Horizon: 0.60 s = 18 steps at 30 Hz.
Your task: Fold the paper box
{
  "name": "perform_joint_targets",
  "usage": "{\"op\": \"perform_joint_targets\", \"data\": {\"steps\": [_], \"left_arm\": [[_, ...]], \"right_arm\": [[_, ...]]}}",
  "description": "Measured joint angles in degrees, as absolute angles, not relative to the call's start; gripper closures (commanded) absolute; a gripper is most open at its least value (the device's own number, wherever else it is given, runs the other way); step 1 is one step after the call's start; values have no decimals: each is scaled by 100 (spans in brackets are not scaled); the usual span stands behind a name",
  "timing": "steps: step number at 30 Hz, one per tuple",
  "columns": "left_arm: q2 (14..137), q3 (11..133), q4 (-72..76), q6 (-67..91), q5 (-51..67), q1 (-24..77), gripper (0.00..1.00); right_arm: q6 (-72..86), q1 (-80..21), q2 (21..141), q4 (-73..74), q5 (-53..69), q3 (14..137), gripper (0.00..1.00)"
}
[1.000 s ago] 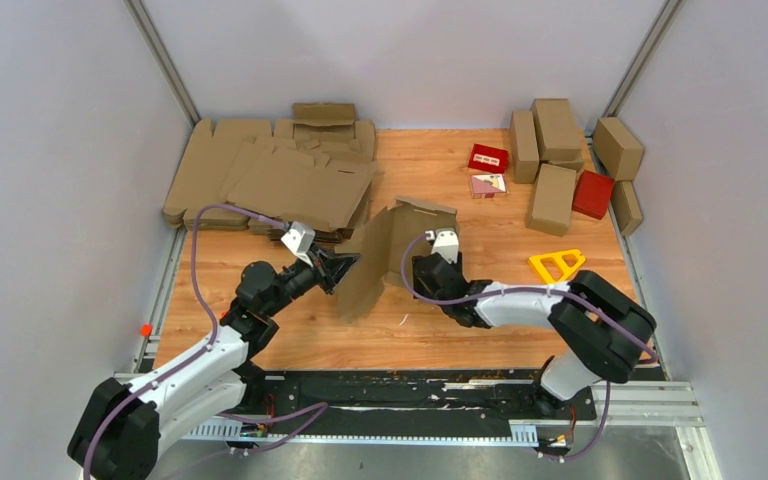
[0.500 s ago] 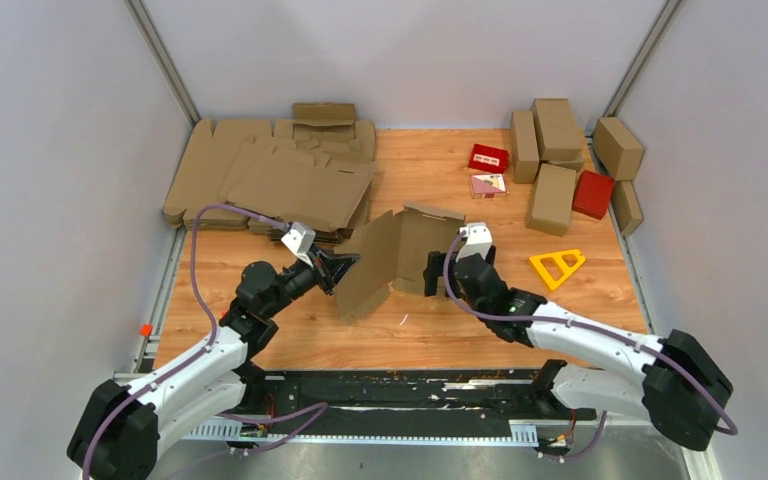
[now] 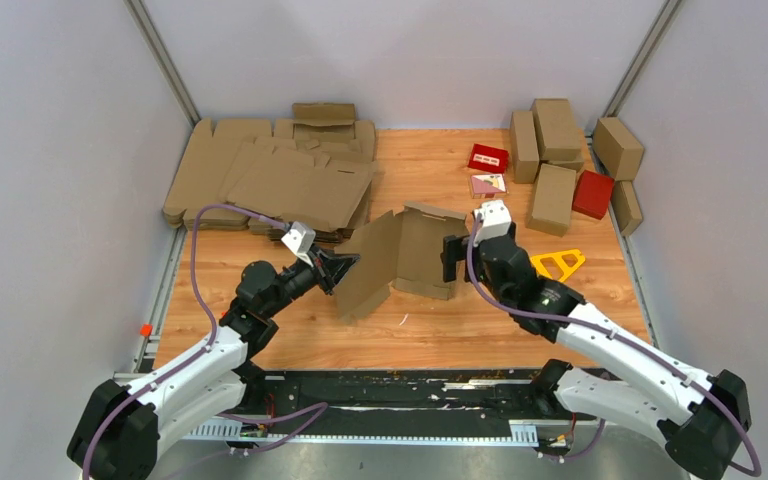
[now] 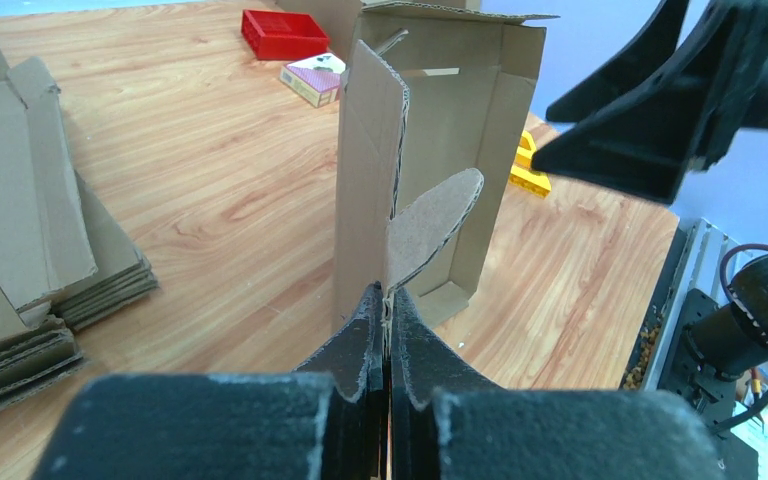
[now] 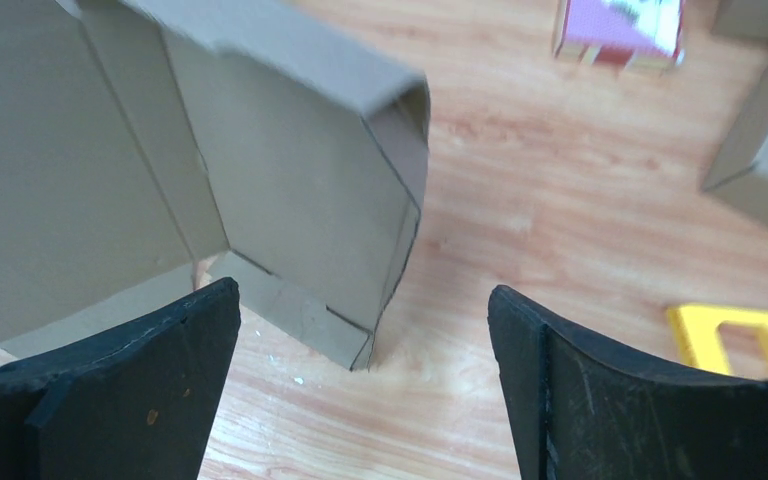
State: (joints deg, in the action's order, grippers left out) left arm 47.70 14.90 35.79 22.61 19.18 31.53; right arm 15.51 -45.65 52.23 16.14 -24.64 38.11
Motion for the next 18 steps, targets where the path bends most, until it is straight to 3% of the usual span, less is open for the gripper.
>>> {"op": "perform_joint_targets", "data": {"steps": [10, 14, 18], "left_arm": [[4781, 1509, 3553, 2259, 1920, 3153, 97], [4803, 1540, 3535, 2261, 1944, 3153, 96], [4805, 1540, 3533, 2265, 1968, 3153, 93]], "right_arm": [[270, -4565, 5697, 2104, -2156, 5540, 8], [-228, -4565, 6388, 2351, -1927, 6141, 19], [-587, -4567, 7024, 2624, -1855, 6552, 23]]}}
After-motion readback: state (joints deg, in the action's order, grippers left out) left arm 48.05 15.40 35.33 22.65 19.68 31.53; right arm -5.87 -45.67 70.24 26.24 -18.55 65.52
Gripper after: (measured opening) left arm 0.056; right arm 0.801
